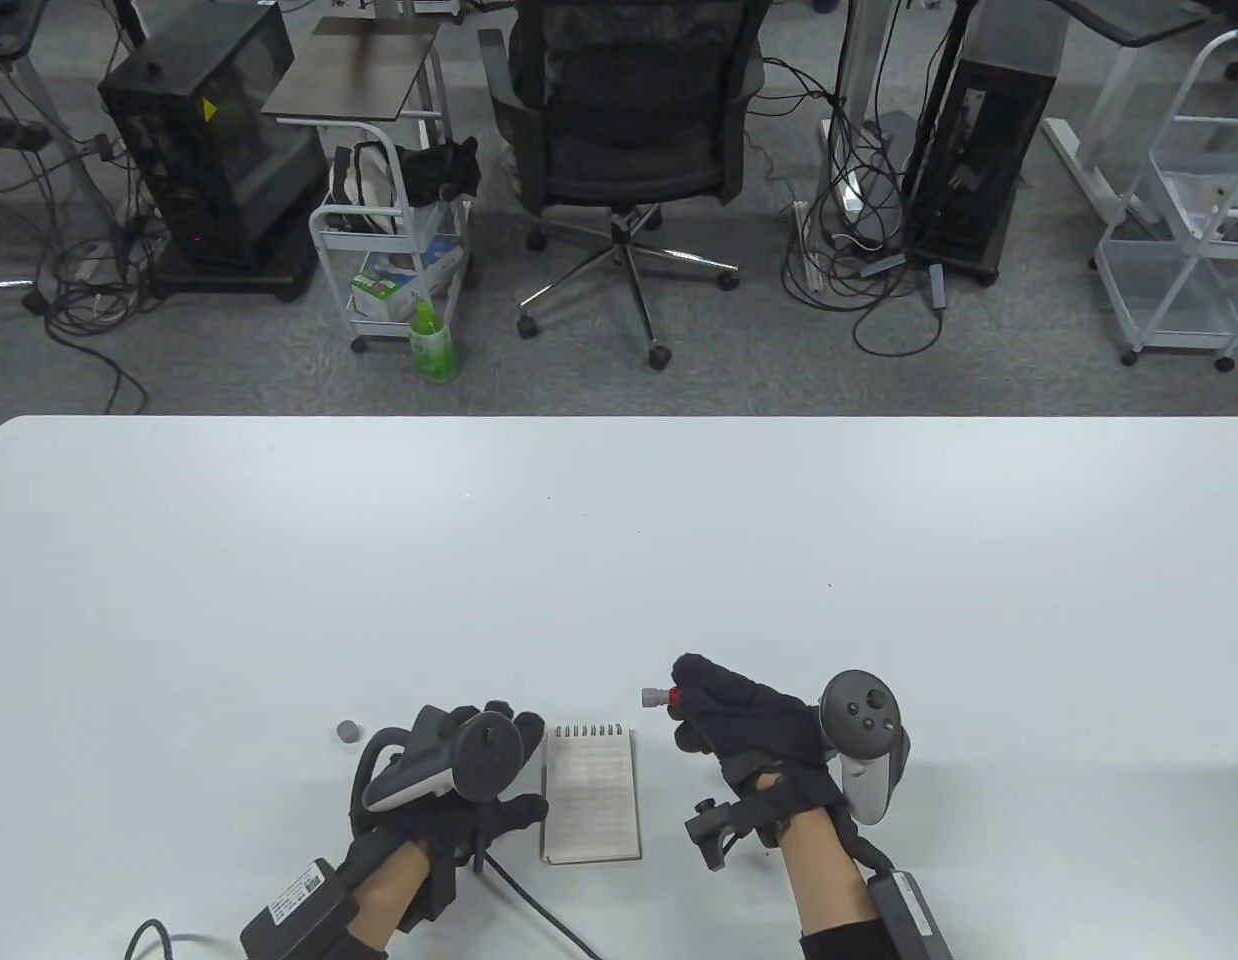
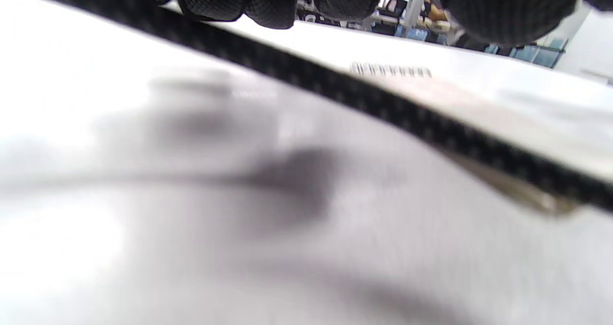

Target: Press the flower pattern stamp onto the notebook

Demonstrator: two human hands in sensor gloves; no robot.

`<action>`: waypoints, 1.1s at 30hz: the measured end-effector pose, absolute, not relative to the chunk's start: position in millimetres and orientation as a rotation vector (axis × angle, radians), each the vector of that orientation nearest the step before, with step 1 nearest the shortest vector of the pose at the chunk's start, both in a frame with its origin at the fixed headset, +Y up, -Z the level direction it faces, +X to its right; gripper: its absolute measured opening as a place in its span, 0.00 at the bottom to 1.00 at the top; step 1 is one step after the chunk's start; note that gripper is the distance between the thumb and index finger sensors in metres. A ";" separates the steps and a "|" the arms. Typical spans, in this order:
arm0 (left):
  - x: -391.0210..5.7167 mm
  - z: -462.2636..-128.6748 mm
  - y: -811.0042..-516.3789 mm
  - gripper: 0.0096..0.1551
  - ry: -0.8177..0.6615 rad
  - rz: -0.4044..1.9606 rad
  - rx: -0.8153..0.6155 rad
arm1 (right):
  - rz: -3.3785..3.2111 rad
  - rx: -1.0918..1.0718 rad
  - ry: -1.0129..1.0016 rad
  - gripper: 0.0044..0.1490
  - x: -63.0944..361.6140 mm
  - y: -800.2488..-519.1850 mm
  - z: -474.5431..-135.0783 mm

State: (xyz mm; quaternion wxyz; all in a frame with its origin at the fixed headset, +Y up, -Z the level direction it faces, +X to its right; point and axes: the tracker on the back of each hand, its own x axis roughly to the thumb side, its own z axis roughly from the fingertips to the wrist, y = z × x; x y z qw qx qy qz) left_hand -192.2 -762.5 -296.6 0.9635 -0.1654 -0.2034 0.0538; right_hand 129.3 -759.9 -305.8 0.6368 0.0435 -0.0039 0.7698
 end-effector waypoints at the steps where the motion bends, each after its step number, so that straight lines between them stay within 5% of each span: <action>1: -198.0 -299.5 -755.3 0.50 -0.390 0.116 -0.328 | 1.752 0.094 -0.009 0.29 129.9 -760.3 -306.0; 6: -244.4 -321.7 -730.2 0.46 -0.214 0.011 -0.308 | 1.754 0.101 0.004 0.29 131.1 -759.9 -306.0; 13: -291.5 -335.8 -744.8 0.40 -0.004 -0.133 -0.274 | 1.743 0.101 0.017 0.29 131.1 -759.3 -306.9; 33: -294.7 -341.8 -774.9 0.28 -0.002 -0.286 -0.291 | 1.805 0.138 0.038 0.29 125.3 -757.7 -306.4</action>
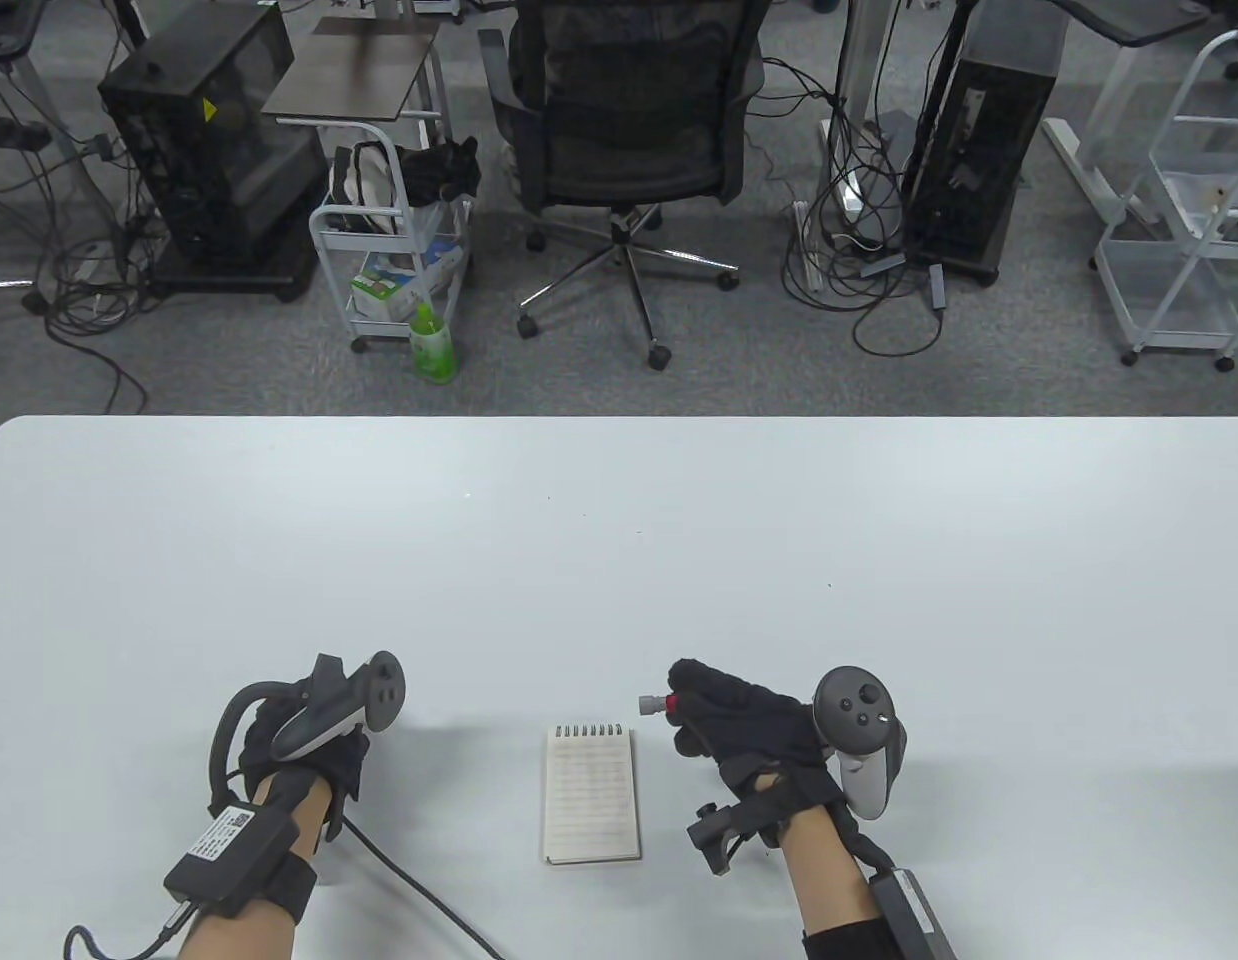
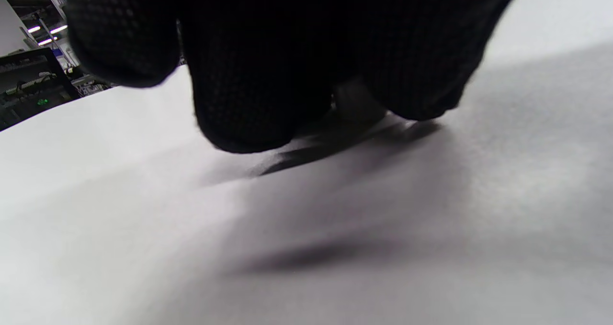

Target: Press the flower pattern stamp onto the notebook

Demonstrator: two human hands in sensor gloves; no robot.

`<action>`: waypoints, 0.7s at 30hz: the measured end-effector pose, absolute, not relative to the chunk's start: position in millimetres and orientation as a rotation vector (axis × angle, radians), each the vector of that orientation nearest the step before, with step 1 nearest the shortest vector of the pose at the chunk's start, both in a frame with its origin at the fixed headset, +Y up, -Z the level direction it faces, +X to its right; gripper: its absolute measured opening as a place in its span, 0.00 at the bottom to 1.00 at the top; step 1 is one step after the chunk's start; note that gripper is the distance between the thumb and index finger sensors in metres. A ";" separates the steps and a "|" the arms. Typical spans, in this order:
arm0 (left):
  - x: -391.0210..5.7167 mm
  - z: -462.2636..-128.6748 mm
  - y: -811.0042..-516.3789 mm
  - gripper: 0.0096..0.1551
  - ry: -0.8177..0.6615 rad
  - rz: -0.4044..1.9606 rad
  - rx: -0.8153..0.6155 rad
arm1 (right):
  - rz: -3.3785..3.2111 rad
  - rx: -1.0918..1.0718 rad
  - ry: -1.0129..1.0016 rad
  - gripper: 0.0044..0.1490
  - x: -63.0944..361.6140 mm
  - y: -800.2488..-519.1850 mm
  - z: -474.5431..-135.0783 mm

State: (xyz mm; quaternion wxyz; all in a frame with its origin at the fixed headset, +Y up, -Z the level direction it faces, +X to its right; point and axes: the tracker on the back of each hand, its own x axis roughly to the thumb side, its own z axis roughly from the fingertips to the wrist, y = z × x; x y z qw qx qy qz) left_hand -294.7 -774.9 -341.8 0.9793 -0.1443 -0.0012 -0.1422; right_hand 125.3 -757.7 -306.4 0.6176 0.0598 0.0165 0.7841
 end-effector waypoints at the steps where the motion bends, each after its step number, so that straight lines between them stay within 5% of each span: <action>1: -294.9 -341.2 -775.3 0.27 -0.005 -0.281 -0.274 | 1.806 0.139 0.040 0.29 125.1 -757.9 -306.4; 13: -303.8 -336.7 -748.5 0.27 -0.012 0.002 -0.150 | 1.791 0.126 0.037 0.29 124.5 -757.8 -306.1; 21: -264.4 -317.0 -706.1 0.27 -0.157 0.659 0.014 | 1.746 0.120 0.035 0.29 119.2 -755.8 -304.0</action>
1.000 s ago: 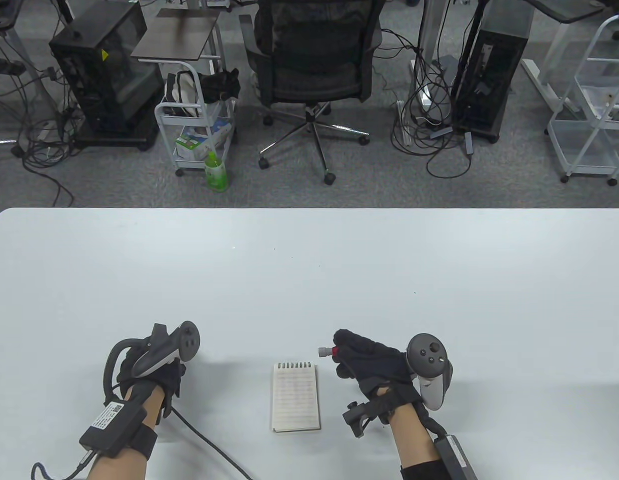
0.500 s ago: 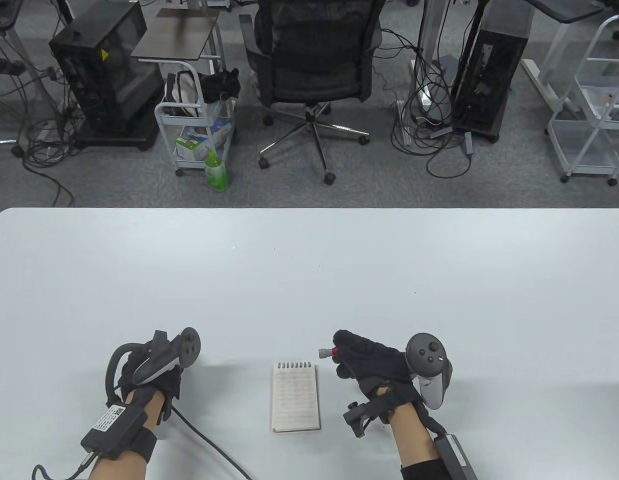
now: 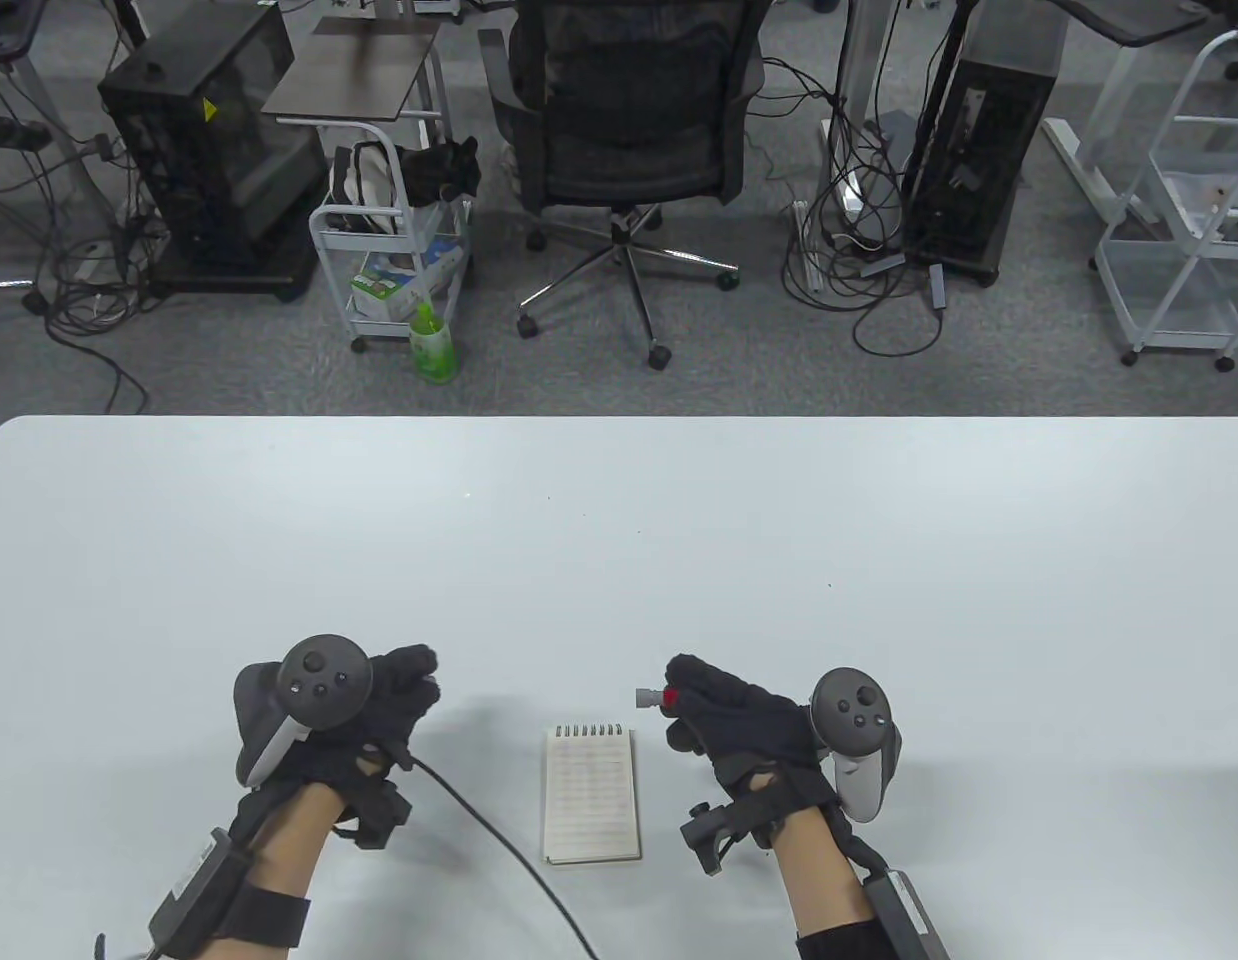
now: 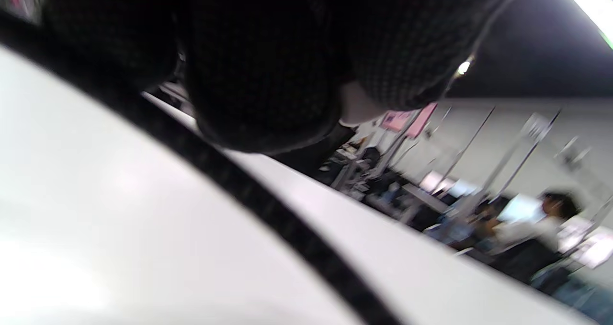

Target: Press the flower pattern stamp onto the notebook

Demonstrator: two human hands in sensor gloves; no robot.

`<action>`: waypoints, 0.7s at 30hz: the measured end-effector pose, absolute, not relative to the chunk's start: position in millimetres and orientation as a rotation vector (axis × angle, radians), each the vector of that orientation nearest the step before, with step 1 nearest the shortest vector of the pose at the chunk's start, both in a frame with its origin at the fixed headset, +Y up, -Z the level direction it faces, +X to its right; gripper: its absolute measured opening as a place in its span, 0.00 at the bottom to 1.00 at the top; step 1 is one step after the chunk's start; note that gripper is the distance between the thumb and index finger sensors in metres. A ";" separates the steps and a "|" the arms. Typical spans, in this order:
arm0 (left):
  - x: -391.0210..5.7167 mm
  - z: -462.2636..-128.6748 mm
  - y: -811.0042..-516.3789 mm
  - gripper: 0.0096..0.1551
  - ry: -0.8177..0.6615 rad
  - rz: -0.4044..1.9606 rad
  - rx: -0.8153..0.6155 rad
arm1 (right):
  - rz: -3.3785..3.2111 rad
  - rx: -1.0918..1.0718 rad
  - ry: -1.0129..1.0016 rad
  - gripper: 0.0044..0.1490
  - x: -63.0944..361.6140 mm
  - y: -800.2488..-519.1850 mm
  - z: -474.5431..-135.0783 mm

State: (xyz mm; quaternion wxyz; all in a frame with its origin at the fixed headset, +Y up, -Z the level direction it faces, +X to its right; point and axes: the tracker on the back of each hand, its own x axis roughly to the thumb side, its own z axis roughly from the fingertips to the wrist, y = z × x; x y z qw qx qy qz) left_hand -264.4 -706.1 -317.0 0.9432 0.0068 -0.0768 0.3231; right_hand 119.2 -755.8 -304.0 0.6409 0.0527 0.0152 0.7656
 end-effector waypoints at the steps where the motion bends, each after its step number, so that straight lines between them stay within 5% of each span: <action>1: -254.7 -314.5 -703.7 0.27 -0.177 0.741 0.020 | 1.730 0.119 0.031 0.29 117.7 -754.9 -303.3; 9: -201.9 -301.7 -733.3 0.27 -0.244 1.168 0.041 | 1.748 0.110 -0.065 0.29 114.3 -749.8 -297.5; 21: -196.4 -299.0 -755.0 0.27 -0.274 1.209 -0.061 | 1.681 0.181 0.032 0.30 84.7 -755.2 -292.9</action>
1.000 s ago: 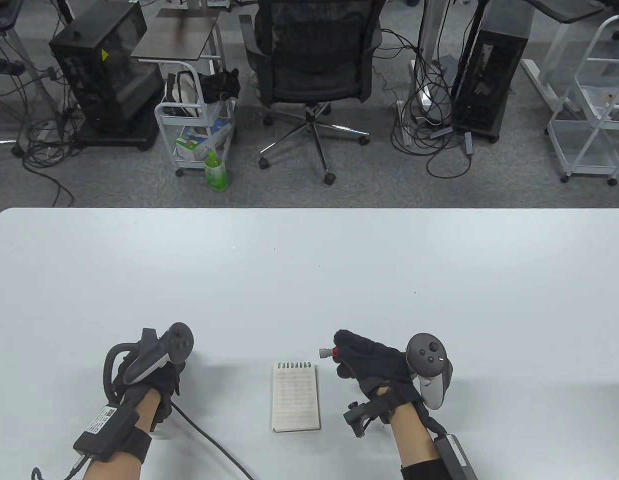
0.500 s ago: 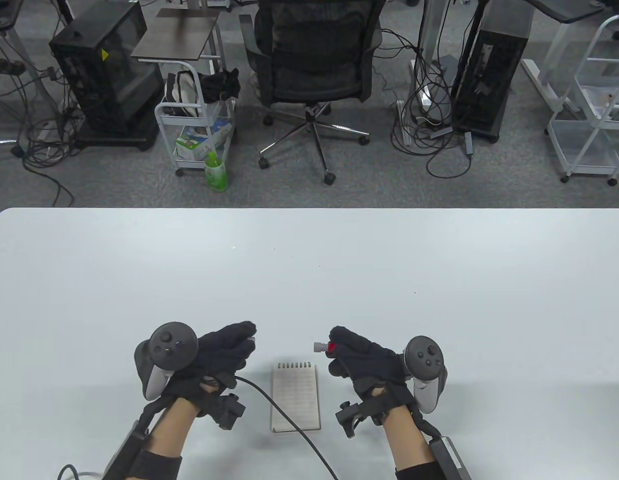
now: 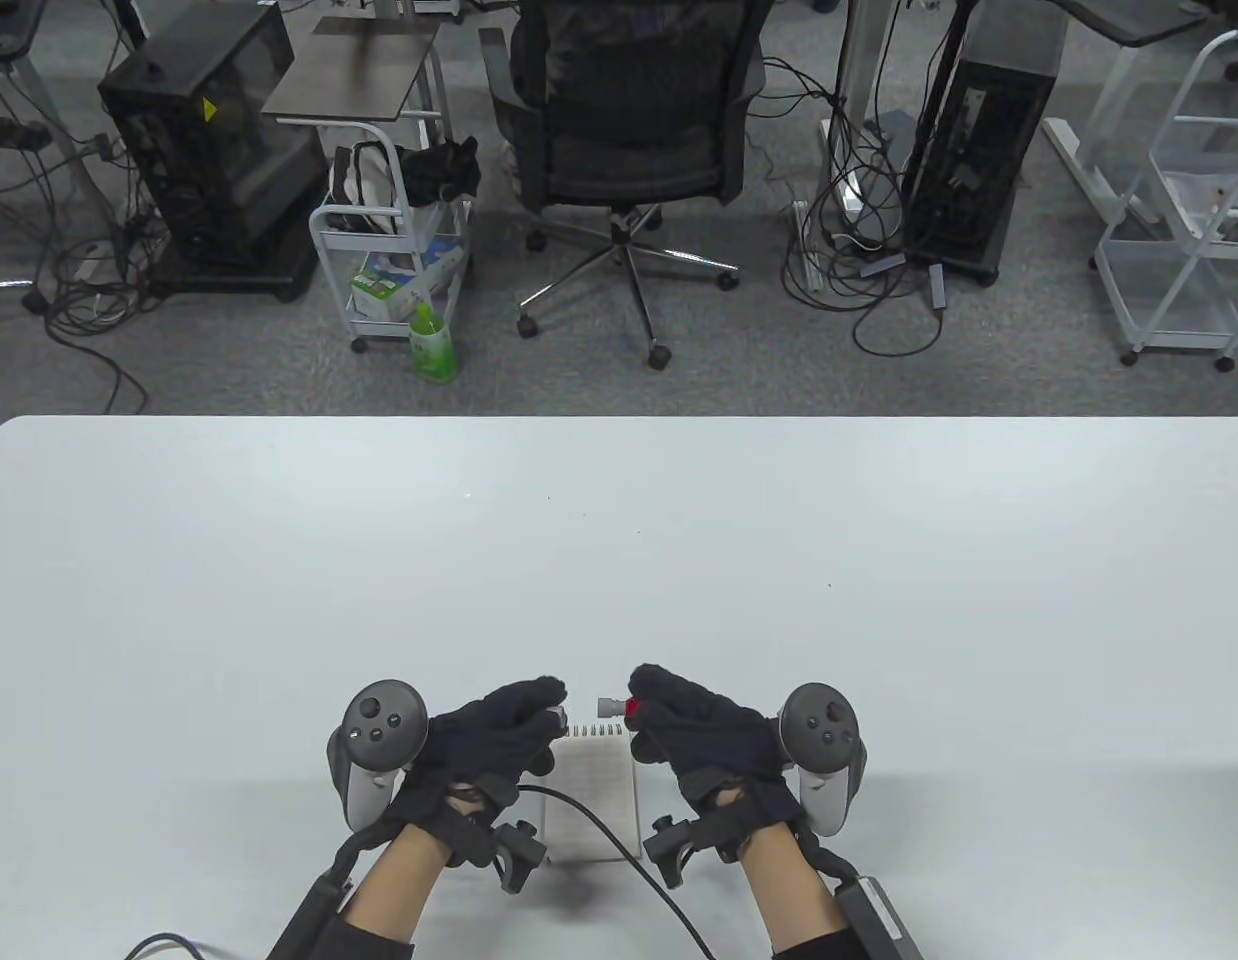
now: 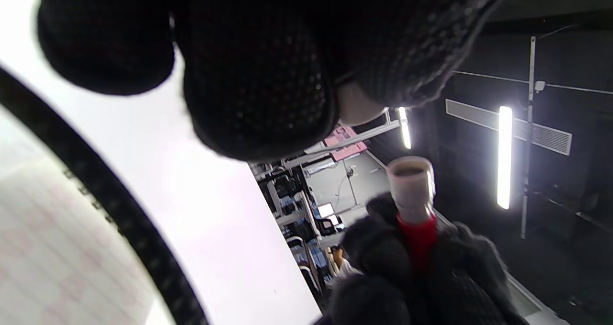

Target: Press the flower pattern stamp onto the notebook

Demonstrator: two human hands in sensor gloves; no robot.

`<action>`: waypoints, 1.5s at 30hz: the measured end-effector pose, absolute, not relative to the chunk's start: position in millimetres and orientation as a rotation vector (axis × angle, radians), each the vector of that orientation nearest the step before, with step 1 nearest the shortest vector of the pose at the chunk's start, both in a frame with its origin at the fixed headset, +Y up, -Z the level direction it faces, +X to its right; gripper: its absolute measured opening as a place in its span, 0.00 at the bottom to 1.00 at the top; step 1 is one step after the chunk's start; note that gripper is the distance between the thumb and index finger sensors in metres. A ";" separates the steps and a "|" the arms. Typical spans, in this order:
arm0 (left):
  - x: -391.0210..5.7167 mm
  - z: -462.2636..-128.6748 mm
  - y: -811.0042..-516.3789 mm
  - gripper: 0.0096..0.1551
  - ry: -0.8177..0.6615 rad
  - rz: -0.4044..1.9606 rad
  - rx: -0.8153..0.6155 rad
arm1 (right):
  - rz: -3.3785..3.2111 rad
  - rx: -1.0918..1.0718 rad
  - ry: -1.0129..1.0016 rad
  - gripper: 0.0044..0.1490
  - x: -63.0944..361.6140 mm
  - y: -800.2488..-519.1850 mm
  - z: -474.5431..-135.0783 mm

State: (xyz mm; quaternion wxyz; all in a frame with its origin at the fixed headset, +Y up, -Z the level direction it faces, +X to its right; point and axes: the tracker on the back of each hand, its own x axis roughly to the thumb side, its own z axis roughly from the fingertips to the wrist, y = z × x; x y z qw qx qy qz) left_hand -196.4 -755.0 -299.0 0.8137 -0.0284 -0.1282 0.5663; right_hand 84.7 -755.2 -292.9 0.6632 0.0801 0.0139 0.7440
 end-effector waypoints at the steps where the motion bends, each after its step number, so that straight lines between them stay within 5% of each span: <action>1: -196.3 -298.2 -755.4 0.27 -0.279 1.195 -0.068 | 1.679 0.195 0.050 0.29 79.9 -755.8 -292.1; 33: -182.7 -289.8 -756.9 0.27 -0.333 1.116 -0.091 | 1.882 0.237 0.000 0.29 65.6 -757.4 -285.0; 45: -220.8 -294.8 -745.9 0.32 -0.373 0.720 -0.033 | 1.919 0.231 0.055 0.30 72.8 -759.2 -289.2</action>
